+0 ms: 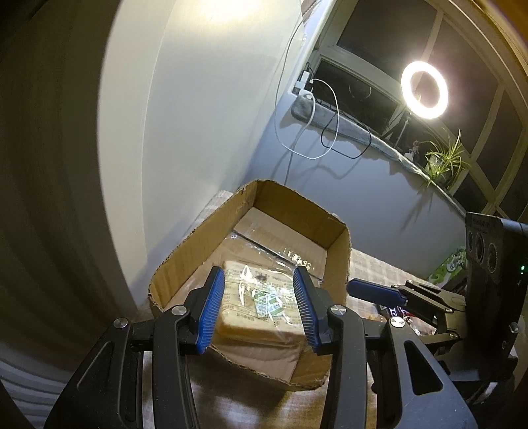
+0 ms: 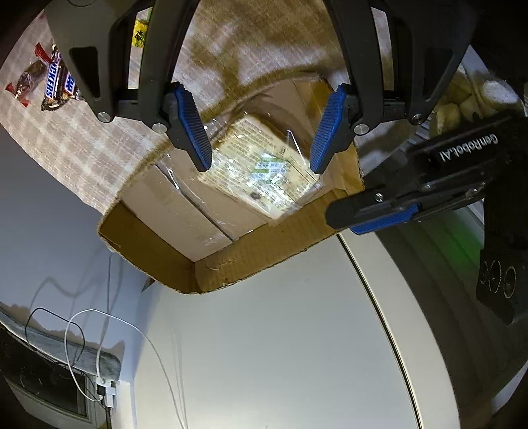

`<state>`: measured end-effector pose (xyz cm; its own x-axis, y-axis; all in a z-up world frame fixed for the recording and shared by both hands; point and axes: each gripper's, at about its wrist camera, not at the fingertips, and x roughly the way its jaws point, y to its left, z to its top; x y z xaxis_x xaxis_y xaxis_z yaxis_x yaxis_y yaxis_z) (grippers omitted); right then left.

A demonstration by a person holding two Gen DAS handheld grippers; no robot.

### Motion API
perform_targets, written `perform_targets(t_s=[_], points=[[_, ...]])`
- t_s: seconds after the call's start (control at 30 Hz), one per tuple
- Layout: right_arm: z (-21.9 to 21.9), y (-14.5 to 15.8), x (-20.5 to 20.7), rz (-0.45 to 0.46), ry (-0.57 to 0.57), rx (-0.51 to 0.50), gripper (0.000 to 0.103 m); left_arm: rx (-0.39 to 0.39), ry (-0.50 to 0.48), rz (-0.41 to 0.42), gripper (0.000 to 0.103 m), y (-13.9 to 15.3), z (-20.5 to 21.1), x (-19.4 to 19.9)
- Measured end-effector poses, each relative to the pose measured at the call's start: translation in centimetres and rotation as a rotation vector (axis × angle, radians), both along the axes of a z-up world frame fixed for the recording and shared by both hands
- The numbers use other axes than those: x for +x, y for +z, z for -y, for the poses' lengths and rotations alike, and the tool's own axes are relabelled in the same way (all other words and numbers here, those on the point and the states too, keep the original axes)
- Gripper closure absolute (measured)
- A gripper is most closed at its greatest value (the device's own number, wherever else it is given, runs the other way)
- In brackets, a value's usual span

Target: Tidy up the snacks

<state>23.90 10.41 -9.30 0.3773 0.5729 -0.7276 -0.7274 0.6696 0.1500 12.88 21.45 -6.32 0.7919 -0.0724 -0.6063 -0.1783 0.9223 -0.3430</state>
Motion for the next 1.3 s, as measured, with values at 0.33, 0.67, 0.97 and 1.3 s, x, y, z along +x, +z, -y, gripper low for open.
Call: perform_targets(t_s=[0.33, 0.67, 0.97, 1.3], points=[[3.5, 1.7, -1.9, 0.038, -0.039, 0.026, 0.035, 0.021, -0.009, 0.004, 0.057, 0.9, 1.7, -1.0], [12.6, 3.9, -4.7, 0.117, -0.152, 0.059, 0.015, 0.026, -0.114, 0.0, 0.056, 1.3, 6.3, -2.0], [23.3, 3.7, -7.3, 0.137, -0.353, 0.015, 0.012, 0.004, -0.24, -0.034, 0.056, 0.3, 11.6, -1.9], [31.4, 2.1, -9.6, 0.121, -0.511, -0.048, 0.012, -0.007, -0.382, -0.096, 0.056, -1.6, 18.0, -1.3]])
